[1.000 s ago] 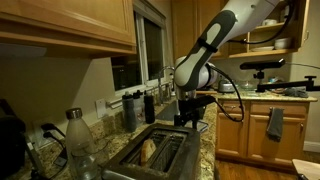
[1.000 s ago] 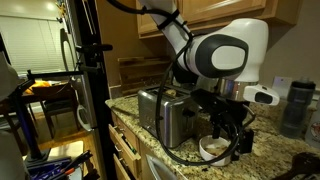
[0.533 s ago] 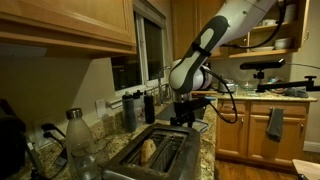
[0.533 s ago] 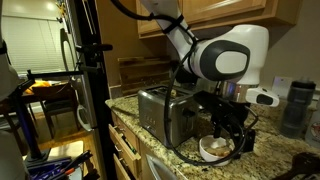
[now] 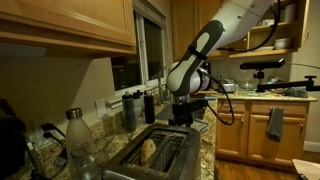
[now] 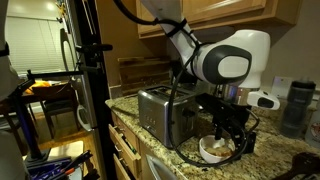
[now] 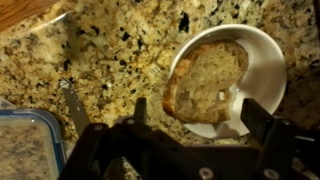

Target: Put two slices of bread into the toaster.

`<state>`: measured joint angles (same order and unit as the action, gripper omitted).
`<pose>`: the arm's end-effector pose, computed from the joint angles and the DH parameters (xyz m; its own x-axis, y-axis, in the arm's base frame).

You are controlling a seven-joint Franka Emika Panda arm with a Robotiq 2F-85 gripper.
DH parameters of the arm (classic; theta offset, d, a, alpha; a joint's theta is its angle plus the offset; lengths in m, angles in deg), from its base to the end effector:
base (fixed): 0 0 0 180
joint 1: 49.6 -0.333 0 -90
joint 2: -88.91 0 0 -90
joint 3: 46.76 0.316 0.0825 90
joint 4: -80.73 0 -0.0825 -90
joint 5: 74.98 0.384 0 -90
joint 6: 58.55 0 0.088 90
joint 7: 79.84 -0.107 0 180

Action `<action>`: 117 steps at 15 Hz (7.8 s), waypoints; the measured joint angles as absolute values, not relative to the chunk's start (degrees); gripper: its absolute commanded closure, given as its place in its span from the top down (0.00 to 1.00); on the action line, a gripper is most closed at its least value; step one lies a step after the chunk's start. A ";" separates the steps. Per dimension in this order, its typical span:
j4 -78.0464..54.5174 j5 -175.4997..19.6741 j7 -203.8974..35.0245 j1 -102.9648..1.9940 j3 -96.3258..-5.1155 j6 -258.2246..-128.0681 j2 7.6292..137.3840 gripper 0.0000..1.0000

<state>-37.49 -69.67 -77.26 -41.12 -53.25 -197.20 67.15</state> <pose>0.5700 -0.1508 0.2472 0.9612 -0.2750 -0.0193 -0.2754 -0.9611 -0.0188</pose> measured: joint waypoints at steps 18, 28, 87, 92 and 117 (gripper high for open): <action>-36.25 -69.68 -77.69 -40.87 -53.36 -197.12 67.14 0.11; -34.57 -70.09 -82.10 -41.25 -53.62 -197.12 67.14 0.11; -32.73 -78.87 -128.57 -50.59 -42.14 -158.04 94.49 0.10; -32.65 -77.40 -128.66 -51.02 -41.41 -155.70 94.44 0.10; -18.22 -75.33 -127.93 -53.52 -40.32 -145.97 79.76 0.10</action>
<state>-18.22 -75.33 -127.93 -53.52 -40.32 -145.97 79.76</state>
